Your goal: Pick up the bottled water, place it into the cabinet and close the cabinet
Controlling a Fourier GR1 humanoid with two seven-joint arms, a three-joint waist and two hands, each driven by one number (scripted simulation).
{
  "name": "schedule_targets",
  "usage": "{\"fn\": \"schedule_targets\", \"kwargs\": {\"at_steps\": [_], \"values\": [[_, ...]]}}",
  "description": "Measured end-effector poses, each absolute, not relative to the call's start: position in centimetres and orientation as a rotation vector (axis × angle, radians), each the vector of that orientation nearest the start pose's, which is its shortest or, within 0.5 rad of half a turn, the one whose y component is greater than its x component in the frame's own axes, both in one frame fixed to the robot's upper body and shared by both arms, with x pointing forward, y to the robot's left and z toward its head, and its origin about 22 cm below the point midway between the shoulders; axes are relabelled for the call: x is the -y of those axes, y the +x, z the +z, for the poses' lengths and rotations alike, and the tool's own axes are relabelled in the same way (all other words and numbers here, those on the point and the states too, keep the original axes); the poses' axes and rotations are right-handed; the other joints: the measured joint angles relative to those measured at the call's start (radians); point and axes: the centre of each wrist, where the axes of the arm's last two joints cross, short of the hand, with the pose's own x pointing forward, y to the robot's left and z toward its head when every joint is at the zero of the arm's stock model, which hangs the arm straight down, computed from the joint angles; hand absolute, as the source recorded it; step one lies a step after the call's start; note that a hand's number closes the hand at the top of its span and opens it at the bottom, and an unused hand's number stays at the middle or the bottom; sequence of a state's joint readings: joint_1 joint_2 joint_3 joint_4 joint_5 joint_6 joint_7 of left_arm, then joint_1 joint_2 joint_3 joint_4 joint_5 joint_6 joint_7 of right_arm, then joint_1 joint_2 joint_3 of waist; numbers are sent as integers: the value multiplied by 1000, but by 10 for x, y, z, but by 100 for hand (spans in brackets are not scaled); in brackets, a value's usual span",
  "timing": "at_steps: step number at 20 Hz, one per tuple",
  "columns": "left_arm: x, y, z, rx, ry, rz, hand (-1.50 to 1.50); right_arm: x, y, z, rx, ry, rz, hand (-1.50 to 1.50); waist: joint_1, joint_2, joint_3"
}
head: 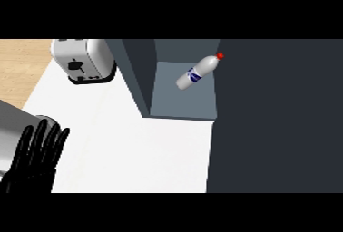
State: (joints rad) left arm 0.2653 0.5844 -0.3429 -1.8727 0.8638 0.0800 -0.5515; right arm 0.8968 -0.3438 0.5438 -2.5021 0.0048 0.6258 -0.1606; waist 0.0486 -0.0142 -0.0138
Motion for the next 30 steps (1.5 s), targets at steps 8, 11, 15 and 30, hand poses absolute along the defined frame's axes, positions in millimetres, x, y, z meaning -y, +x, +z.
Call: {"fn": "schedule_targets", "kwargs": {"at_steps": [8,11,15,30], "values": [[-295,157,43,1858,-476,210,-150,197,45,114,1651,746,534,150,58,17,0],[-300,155,45,1856,-494,190,-150,195,50,115,1661,737,552,150,83,23,-2],[-310,156,50,1860,-507,168,-150,193,57,118,1670,734,597,150,111,31,-3],[-324,161,63,1847,-558,73,-150,193,88,133,1702,737,921,150,207,41,-12]]}}
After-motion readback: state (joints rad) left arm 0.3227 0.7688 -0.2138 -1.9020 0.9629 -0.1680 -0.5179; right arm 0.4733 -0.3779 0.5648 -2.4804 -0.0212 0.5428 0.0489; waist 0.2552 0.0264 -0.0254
